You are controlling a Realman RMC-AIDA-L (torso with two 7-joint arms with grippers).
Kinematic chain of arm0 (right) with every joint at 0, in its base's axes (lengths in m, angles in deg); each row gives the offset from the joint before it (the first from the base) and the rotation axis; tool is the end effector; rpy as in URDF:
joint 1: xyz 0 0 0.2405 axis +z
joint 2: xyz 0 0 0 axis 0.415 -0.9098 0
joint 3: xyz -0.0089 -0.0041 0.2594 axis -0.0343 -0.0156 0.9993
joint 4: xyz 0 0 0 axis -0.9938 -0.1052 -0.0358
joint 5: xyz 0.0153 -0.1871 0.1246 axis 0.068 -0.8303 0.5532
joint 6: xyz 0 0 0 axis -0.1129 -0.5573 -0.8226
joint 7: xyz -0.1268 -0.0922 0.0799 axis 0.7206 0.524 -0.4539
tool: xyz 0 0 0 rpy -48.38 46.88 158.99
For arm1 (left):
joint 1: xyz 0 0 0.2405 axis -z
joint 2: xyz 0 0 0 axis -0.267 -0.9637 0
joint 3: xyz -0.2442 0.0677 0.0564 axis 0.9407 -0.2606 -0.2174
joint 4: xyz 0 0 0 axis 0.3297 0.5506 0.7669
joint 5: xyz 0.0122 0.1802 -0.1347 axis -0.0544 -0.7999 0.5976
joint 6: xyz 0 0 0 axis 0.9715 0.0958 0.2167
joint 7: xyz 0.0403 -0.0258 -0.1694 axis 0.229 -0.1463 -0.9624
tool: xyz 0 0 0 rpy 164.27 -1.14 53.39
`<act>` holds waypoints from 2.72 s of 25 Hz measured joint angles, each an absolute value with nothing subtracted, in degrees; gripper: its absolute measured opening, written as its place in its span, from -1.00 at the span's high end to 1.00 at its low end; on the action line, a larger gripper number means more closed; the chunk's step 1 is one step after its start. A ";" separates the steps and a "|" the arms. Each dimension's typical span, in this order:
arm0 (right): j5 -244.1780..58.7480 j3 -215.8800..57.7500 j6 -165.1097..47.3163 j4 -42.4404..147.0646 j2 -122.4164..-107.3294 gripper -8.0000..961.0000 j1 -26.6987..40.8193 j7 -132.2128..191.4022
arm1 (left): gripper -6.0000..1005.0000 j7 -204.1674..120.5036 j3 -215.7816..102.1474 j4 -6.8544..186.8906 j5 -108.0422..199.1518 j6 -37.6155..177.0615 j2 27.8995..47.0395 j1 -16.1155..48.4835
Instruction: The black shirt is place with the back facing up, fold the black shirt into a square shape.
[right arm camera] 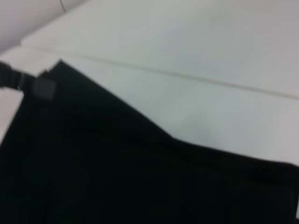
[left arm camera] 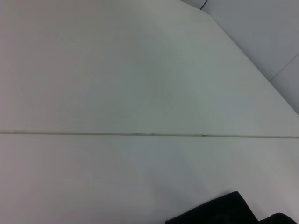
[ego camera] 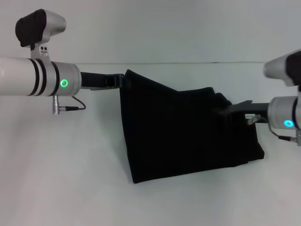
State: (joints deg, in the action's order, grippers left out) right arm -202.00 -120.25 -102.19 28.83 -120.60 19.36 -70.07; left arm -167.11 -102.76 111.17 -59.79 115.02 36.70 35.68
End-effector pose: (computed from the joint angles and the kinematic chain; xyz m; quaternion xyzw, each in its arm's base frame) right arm 0.2685 0.4502 -0.0695 -0.8905 0.3642 0.0849 0.2591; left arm -0.2206 0.4849 -0.0500 -0.8163 -0.5078 -0.1654 0.2198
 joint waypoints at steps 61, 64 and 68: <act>-196.74 -110.15 -110.36 23.19 -118.68 0.89 13.33 -72.18 | 0.57 -160.02 -103.02 113.52 -61.37 112.26 36.68 39.29; -196.74 -109.75 -110.78 22.89 -118.27 0.88 13.55 -72.17 | 0.45 -160.81 -102.30 119.33 -60.79 117.00 37.27 36.07; -196.68 -109.49 -113.92 21.06 -117.39 0.87 13.45 -72.13 | 0.28 -160.74 -101.28 132.60 -58.22 128.04 40.36 29.18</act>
State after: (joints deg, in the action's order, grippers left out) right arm -196.68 -109.49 -113.92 21.06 -117.39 13.45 -72.13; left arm -160.74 -101.28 132.60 -58.22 128.04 40.36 29.18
